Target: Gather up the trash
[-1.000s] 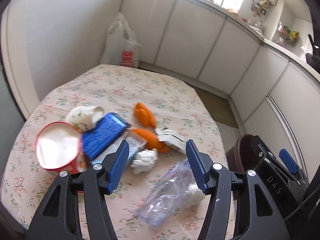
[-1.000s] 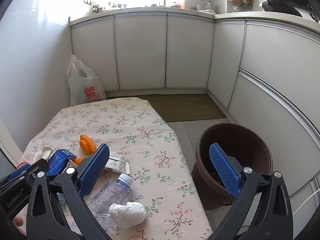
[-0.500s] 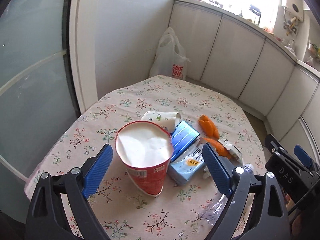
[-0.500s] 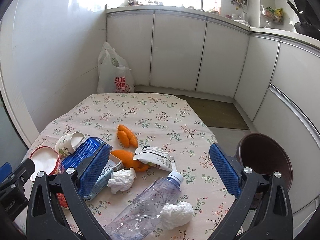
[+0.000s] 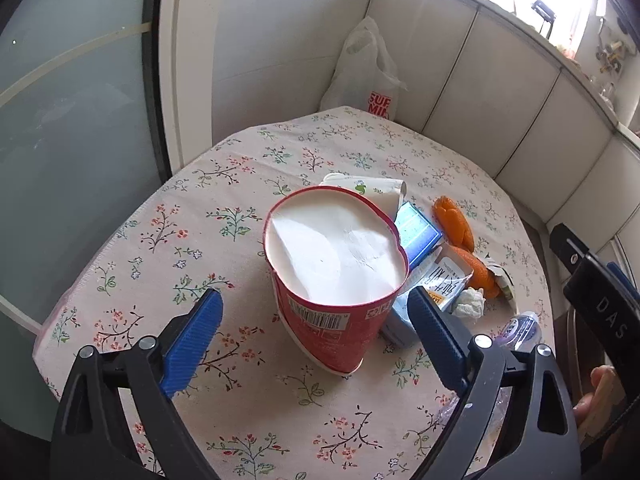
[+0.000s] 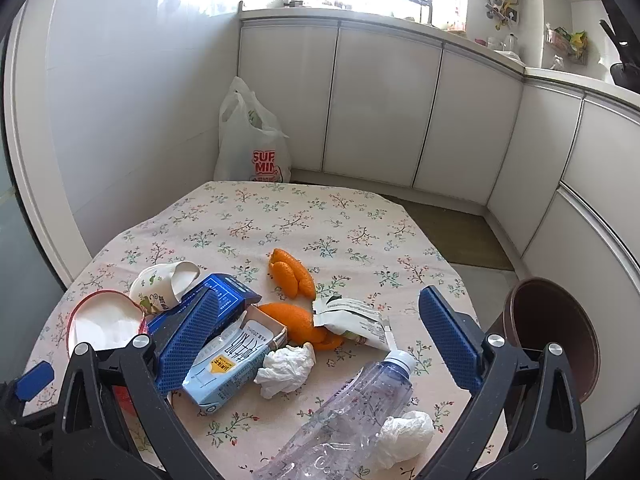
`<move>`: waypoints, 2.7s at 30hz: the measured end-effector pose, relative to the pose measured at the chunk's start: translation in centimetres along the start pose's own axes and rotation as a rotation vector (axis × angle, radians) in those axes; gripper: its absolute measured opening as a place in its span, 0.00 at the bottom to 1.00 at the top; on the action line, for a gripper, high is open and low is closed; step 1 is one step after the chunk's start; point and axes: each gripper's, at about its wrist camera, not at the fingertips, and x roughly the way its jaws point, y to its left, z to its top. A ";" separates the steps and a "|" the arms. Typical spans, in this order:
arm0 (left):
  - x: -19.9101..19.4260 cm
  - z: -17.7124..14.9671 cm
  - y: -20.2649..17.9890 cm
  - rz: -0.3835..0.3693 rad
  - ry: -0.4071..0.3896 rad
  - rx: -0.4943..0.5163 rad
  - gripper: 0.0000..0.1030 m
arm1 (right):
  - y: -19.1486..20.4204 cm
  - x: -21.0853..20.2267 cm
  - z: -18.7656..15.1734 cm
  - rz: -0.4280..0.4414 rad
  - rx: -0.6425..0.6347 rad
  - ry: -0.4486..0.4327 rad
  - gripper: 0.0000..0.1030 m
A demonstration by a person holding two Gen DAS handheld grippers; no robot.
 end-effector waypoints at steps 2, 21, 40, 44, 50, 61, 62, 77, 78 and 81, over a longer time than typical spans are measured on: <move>1.0 -0.1 -0.4 0.000 0.022 0.018 0.91 | -0.1 0.2 0.1 -0.003 0.010 -0.004 0.93; 6.3 0.9 0.6 -0.003 0.082 -0.042 0.76 | 0.7 4.0 -0.7 0.016 0.016 0.124 0.93; -8.7 11.7 2.1 -0.194 -0.270 0.074 0.71 | 8.9 11.0 1.2 0.474 -0.234 0.285 0.93; -7.9 12.6 3.6 -0.219 -0.272 0.053 0.71 | 11.9 11.8 2.0 0.527 -0.433 0.284 0.93; -6.3 14.1 5.1 -0.223 -0.255 -0.012 0.72 | 17.4 13.3 2.0 0.522 -0.828 0.387 0.93; -9.0 14.9 6.1 -0.208 -0.380 -0.018 0.73 | 21.4 17.1 1.0 0.442 -0.988 0.570 0.78; -8.9 15.0 6.4 -0.205 -0.378 -0.027 0.73 | 21.4 17.3 0.9 0.435 -0.987 0.581 0.75; -7.2 15.5 7.1 -0.201 -0.316 -0.093 0.73 | 19.9 18.5 1.9 0.455 -0.800 0.505 0.25; -7.0 15.5 6.9 -0.202 -0.312 -0.092 0.73 | 19.8 18.5 2.1 0.450 -0.785 0.497 0.25; -6.8 15.8 6.3 -0.198 -0.313 -0.086 0.73 | 19.1 18.6 2.7 0.431 -0.731 0.463 0.25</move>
